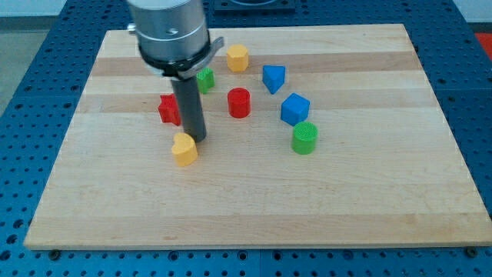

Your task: Move the yellow heart towards the bottom left of the board

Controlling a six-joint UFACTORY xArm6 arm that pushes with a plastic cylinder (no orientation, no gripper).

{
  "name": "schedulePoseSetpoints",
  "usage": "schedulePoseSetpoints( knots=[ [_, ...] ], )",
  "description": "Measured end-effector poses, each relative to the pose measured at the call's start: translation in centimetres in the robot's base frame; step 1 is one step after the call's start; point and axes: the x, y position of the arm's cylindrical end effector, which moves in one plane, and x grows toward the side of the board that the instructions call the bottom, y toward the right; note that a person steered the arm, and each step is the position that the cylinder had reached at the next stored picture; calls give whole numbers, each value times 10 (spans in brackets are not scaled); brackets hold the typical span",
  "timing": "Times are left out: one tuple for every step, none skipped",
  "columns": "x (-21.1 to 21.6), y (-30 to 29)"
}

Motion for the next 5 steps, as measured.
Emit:
schedulePoseSetpoints(
  knots=[
    [10,-8],
    [10,-2],
    [14,14],
    [14,17],
    [35,10]
  ],
)
